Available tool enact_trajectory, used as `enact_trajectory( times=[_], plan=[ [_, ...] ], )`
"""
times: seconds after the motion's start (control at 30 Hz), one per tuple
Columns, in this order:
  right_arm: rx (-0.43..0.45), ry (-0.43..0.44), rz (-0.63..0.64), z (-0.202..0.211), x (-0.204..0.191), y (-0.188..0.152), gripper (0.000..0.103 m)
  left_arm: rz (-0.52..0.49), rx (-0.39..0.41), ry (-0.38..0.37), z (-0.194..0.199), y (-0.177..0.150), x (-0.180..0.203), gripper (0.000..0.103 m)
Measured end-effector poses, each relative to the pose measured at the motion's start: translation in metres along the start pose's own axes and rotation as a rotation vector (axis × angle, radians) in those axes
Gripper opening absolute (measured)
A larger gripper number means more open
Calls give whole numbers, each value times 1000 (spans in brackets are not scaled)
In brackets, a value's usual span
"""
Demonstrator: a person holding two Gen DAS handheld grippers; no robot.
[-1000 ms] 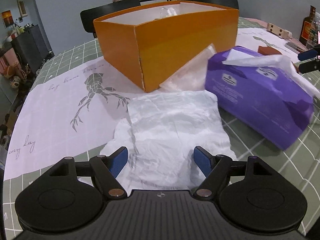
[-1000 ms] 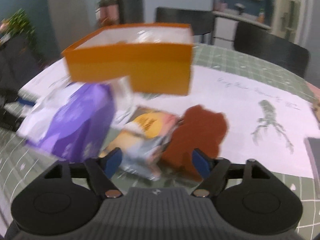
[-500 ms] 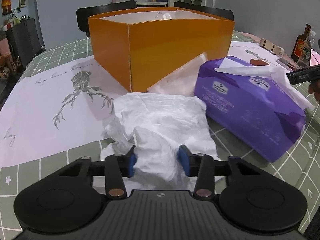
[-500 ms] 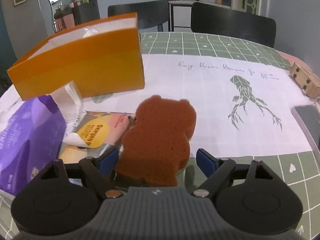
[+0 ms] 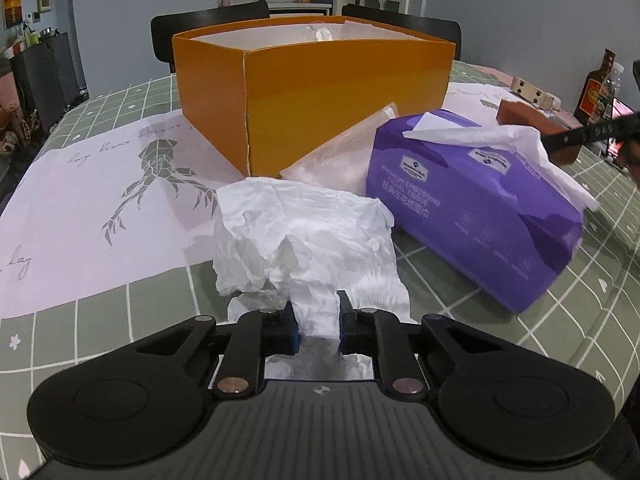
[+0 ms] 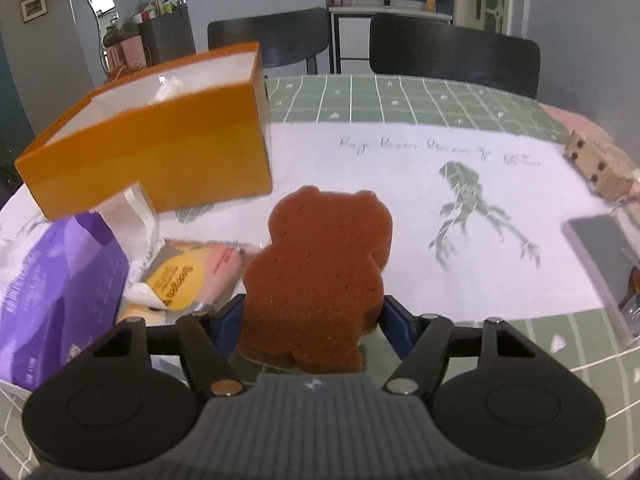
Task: Organize soft objects
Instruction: 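Carry the white tissue and brown bear sponge over the orange box with both tools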
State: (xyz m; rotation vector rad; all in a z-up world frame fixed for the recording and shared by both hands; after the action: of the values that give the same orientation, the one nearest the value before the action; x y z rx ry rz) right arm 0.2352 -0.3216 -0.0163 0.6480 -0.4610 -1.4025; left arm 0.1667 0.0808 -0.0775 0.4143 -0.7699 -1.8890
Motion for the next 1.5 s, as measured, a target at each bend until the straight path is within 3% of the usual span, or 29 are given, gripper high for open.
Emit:
enact_trajectory(
  times=[0.4,0.8,0.97,1.2,1.37,1.5],
  plan=[
    [-185,64,186,64,-55,-36,69,6,-9,-22,32,-25,-8,17],
    [-230,76,267,107,-78,-66,69,-31,18,-39,61,-37,1,17],
    [-284,169,368,121,-114,-83,69,-39,21,-19,73,-40,-6,17],
    [-327,364,514,123,-190,-101,69,-35,24,20,91,-43,-21,17],
    [-306,480,567,109,-245,-93,69,-28,41,64,103,-36,-37,17],
    [-264,520,595,89,-284,-70,68,-14,56,111,112,-24,-56,17]
  ],
)
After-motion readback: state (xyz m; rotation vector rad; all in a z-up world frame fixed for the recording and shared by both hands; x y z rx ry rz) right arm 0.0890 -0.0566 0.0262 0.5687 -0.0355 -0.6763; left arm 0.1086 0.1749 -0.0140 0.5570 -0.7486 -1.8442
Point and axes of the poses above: each gripper's, at about its wrist camera, not at the fingertips, and z roughly against the way its jaws point, x to its right, y to its top, the point moved 4 cm from there along -z, roughly the way its jaws point, and after that the axes turned 1 degree about z, right-handed, at the moved point
